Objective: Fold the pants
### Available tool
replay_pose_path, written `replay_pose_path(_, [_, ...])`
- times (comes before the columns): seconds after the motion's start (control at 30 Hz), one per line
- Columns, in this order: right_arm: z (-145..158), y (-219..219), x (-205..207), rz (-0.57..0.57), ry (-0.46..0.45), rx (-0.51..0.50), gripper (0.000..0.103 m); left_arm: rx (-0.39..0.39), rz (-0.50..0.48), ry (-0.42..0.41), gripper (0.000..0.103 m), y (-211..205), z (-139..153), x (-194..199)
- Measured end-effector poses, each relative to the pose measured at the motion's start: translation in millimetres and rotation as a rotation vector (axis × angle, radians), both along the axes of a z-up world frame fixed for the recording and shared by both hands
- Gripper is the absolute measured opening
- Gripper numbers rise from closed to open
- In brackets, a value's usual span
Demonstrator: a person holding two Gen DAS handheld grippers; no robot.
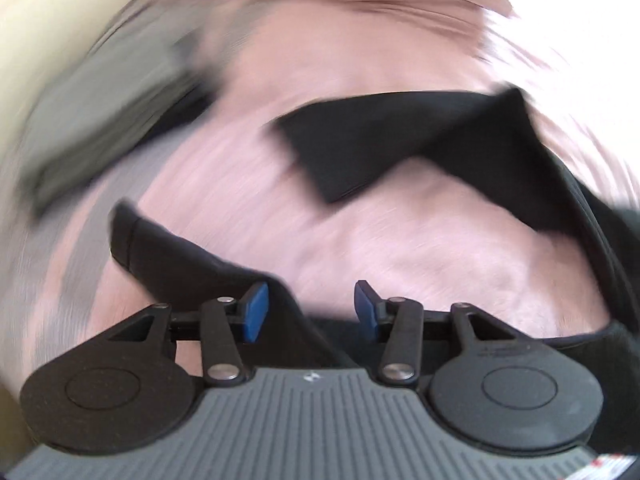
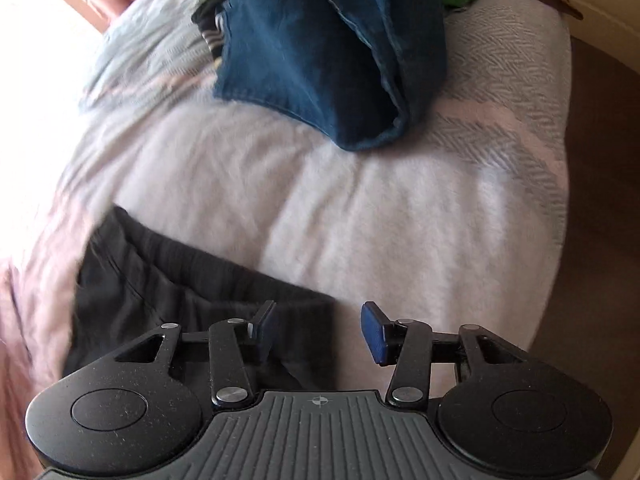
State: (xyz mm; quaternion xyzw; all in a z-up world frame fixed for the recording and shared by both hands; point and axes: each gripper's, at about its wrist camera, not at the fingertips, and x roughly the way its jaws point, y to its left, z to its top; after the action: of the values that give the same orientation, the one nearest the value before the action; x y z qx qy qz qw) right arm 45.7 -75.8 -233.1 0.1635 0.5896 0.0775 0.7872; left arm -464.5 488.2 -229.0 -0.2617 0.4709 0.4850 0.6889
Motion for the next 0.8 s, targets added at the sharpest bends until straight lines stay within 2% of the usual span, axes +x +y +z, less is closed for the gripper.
replay_pose_path(0.07, [9.2, 8.3, 6.2, -0.008, -0.022, 0.015, 0.043, 0.041, -0.102, 0.017, 0.049, 11.6, 1.3, 29.5])
replay_pose_path(0.1, [13.4, 12.7, 8.2, -0.001, -0.032, 0.019, 0.043, 0.043, -0.123, 0.018, 0.05, 17.4, 2.0, 40.0])
replay_pose_path(0.2, [19.1, 21.0, 9.7, 0.01, -0.039, -0.013, 0.044, 0.029, -0.074, 0.036, 0.05, 29.3, 0.7, 45.0])
replay_pose_path(0.23, [19.9, 22.3, 7.7, 0.006, -0.035, -0.021, 0.044, 0.011, -0.041, 0.068, 0.05, 31.1, -3.5, 39.7])
replay_pose_path(0.3, [11.4, 30.0, 7.7, -0.025, -0.02, -0.04, 0.044, -0.014, 0.02, 0.145, 0.042, 30.4, -7.1, 26.9])
replay_pose_path(0.33, [6.4, 33.4, 7.8, -0.039, -0.006, -0.047, 0.044, -0.014, 0.02, 0.147, 0.043, 29.2, -3.9, 21.4])
replay_pose_path(0.4, [-0.1, 36.2, 6.4, -0.06, 0.013, -0.062, 0.044, -0.006, -0.018, 0.12, 0.052, 29.1, 2.6, 19.9])
replay_pose_path(0.43, [-3.0, 39.6, 6.2, -0.062, 0.019, -0.065, 0.044, 0.015, -0.062, 0.117, 0.06, 32.2, 3.4, 25.2])
replay_pose_path(0.47, [-5.1, 43.7, 6.1, -0.058, 0.023, -0.064, 0.044, 0.048, -0.125, 0.122, 0.063, 34.8, 3.5, 34.5])
replay_pose_path(0.6, [-4.4, 67.0, 6.8, -0.016, 0.012, -0.052, 0.044, 0.171, -0.415, 0.146, 0.068, 49.1, -14.6, 101.4])
replay_pose_path(0.7, [-1.0, 82.1, 8.5, 0.006, -0.001, -0.043, 0.044, 0.255, -0.568, 0.195, 0.068, 66.1, -40.3, 153.8])
replay_pose_path(0.73, [0.3, 84.4, 9.1, 0.005, -0.004, -0.043, 0.044, 0.278, -0.607, 0.223, 0.066, 70.9, -50.0, 168.4])
replay_pose_path(0.8, [1.9, 88.7, 11.2, -0.01, -0.005, -0.044, 0.044, 0.299, -0.673, 0.277, 0.021, 87.3, -64.1, 190.8])
